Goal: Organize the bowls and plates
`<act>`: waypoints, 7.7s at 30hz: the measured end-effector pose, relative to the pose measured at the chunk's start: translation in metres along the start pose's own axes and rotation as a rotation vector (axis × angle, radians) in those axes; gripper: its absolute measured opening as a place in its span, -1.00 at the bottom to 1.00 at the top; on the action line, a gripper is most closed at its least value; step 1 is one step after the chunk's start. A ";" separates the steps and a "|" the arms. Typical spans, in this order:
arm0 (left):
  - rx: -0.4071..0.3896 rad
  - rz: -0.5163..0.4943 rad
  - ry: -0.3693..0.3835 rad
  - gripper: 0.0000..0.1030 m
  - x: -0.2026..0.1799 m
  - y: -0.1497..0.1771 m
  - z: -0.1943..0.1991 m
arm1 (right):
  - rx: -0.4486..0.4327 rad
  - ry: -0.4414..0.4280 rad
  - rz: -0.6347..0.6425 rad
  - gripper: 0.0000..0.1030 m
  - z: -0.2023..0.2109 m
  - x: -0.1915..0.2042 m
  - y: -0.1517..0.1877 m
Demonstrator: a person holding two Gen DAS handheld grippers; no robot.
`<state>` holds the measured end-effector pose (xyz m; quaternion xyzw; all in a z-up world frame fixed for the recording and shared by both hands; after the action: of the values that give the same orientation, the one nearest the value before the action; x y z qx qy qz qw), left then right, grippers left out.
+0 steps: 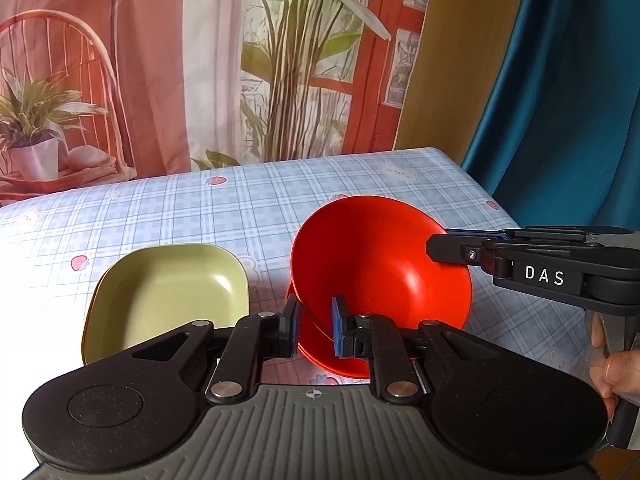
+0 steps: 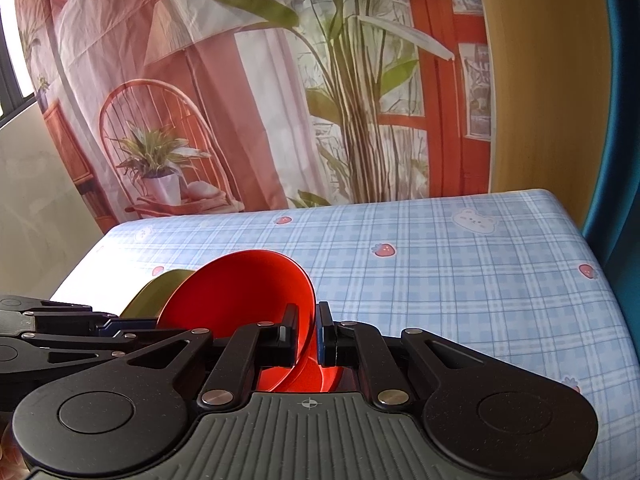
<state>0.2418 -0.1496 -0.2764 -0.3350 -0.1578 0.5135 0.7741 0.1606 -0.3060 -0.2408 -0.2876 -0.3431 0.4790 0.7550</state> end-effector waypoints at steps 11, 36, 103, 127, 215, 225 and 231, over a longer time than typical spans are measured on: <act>0.030 -0.012 -0.014 -0.67 0.001 0.010 -0.018 | 0.034 0.006 -0.018 -0.84 -0.018 -0.010 0.014; 0.058 -0.037 -0.020 -0.66 0.004 0.014 -0.036 | 0.067 0.021 -0.015 -0.76 -0.043 -0.024 0.026; 0.002 0.120 0.080 -0.50 0.006 0.023 -0.009 | -0.002 -0.013 -0.072 -0.75 -0.021 -0.010 0.025; -0.075 0.155 0.041 -0.49 0.047 0.012 0.022 | -0.008 -0.044 0.000 -0.74 -0.025 0.051 -0.002; -0.041 0.217 -0.108 -0.05 0.143 0.033 0.013 | 0.093 -0.032 0.122 -0.54 -0.098 0.139 0.014; -0.161 0.125 -0.216 0.93 0.130 -0.001 0.070 | -0.030 0.059 0.147 0.54 -0.046 0.122 -0.016; -0.223 0.108 -0.264 1.00 0.122 -0.020 0.108 | -0.110 0.082 0.150 0.99 -0.003 0.117 -0.031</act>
<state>0.2432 -0.0062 -0.1966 -0.3565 -0.2960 0.5730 0.6759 0.2145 -0.2101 -0.1907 -0.3728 -0.3154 0.5023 0.7136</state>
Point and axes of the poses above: each gripper's, at about its wrist camera, not at the fingertips, and z roughly against the way its jaws point, x to its left, y to its underside, the point moved 10 cm from there along -z, roughly the way its jaws point, and after that the axes turned 1 degree about x, right-handed, at the moved point
